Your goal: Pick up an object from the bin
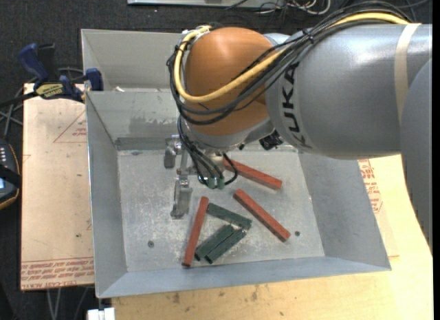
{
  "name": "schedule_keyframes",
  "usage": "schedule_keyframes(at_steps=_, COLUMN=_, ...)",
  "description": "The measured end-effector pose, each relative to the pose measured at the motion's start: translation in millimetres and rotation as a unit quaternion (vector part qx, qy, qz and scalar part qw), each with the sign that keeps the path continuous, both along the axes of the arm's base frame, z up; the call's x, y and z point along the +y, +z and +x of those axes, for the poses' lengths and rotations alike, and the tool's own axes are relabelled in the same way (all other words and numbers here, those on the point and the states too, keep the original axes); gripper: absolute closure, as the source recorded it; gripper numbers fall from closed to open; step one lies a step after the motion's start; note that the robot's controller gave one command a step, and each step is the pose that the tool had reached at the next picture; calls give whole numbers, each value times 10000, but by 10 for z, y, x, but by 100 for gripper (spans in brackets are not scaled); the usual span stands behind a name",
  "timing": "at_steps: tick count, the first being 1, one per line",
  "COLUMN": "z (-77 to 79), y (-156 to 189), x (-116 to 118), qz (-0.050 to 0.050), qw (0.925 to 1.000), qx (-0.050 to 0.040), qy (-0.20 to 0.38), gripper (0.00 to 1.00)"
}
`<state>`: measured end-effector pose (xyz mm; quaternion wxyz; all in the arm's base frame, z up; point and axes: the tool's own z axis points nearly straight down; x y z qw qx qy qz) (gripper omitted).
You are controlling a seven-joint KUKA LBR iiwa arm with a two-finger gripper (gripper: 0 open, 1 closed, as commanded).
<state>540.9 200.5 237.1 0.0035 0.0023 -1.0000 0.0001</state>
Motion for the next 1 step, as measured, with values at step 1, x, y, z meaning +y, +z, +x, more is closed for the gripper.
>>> schedule_keyframes(at_steps=1, z=19, y=45, x=-12, qz=7, qw=10000, qx=-38, qy=-21, gripper=0)
